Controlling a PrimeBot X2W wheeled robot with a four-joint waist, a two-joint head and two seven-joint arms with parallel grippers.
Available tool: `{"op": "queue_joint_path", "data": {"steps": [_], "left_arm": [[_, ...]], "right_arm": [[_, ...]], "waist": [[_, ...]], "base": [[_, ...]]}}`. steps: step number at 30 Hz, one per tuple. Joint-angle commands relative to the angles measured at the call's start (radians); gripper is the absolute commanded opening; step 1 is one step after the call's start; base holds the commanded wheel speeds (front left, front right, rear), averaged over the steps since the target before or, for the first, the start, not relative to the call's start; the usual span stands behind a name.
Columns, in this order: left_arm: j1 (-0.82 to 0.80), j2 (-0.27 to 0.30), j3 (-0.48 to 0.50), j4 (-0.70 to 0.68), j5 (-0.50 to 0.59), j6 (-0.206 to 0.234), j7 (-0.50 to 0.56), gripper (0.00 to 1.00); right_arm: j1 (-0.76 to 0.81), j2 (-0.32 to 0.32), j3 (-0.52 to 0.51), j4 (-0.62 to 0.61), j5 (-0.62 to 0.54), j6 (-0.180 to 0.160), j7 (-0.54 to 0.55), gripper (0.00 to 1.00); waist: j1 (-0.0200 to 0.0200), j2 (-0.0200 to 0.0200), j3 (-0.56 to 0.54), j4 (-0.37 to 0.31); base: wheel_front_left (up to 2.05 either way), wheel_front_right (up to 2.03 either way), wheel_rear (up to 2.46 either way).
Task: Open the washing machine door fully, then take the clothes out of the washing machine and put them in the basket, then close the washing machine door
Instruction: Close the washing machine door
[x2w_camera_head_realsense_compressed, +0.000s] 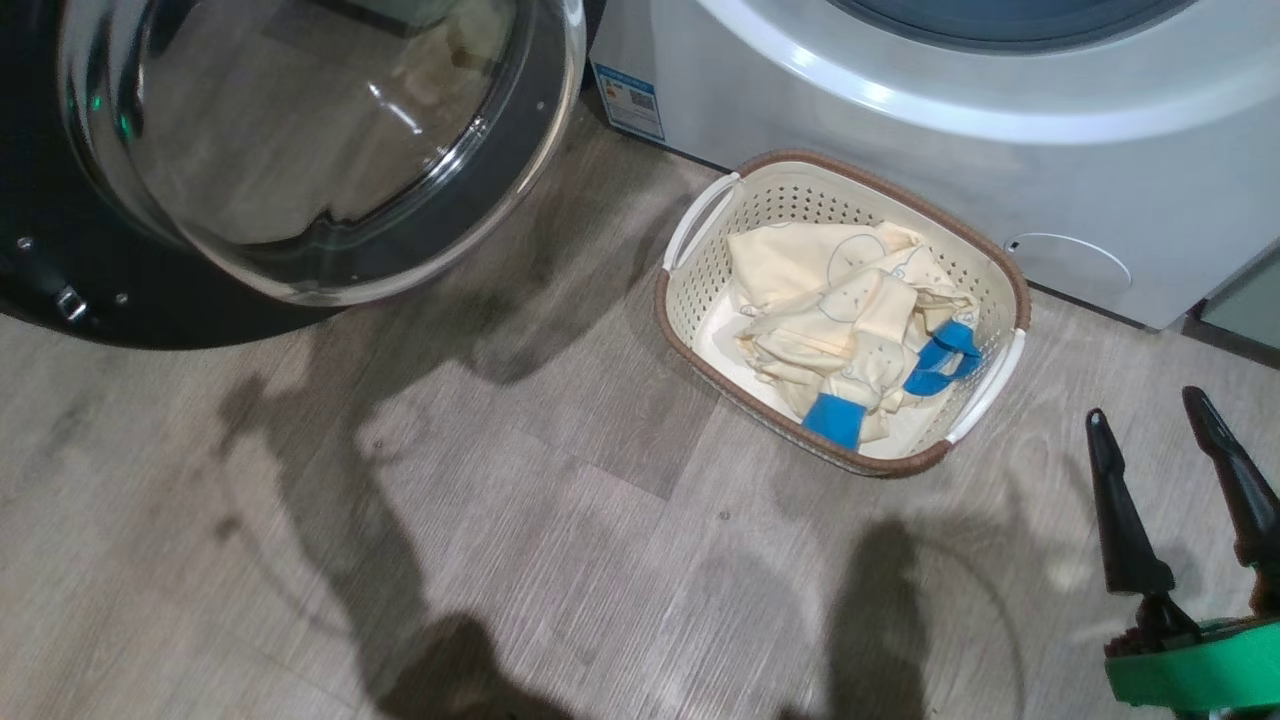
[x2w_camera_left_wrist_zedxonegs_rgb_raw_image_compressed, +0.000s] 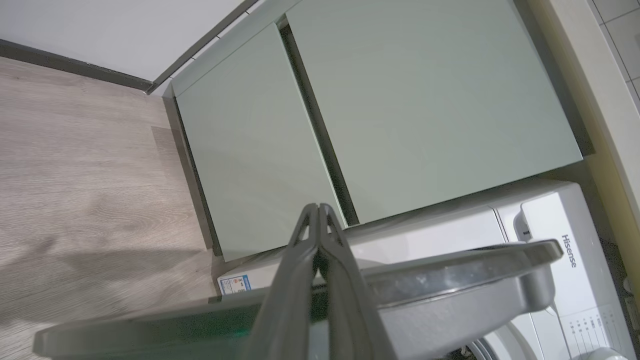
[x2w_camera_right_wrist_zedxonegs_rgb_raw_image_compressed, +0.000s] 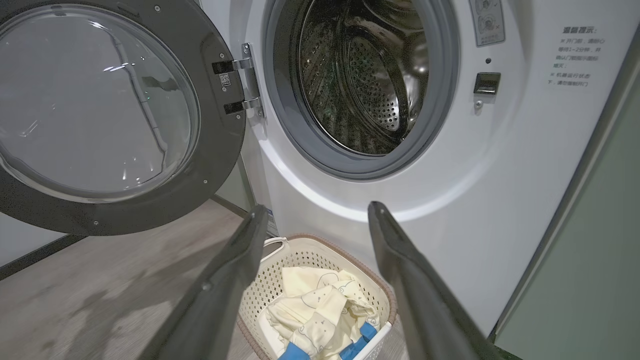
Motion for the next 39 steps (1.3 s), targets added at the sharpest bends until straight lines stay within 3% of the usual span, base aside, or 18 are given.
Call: {"op": "queue_joint_path", "data": {"steps": [1, 27, 39], "left_arm": [[-0.022, 0.066, 0.005, -0.026, 0.002, -0.016, 0.028, 0.0], [0.08, 0.06, 0.02, -0.102, -0.081, -0.088, 0.239, 0.0], [0.18, 0.029, 0.021, -0.271, -0.128, -0.099, 0.344, 0.0]], "right_arm": [[-0.034, -0.018, 0.015, -0.032, -0.009, 0.004, -0.006, 1.0], [-0.029, -0.013, 0.03, -0.018, -0.002, 0.004, -0.006, 1.0], [-0.025, 0.008, 0.031, -0.013, 0.002, 0.004, -0.006, 1.0]], "waist": [[0.0, 0.0, -0.002, 0.003], [0.0, 0.0, -0.044, 0.024], [0.0, 0.0, -0.075, 0.022]], "base": [[0.0, 0.0, 0.0], [0.0, 0.0, 0.0], [0.0, 0.0, 0.0]]}}
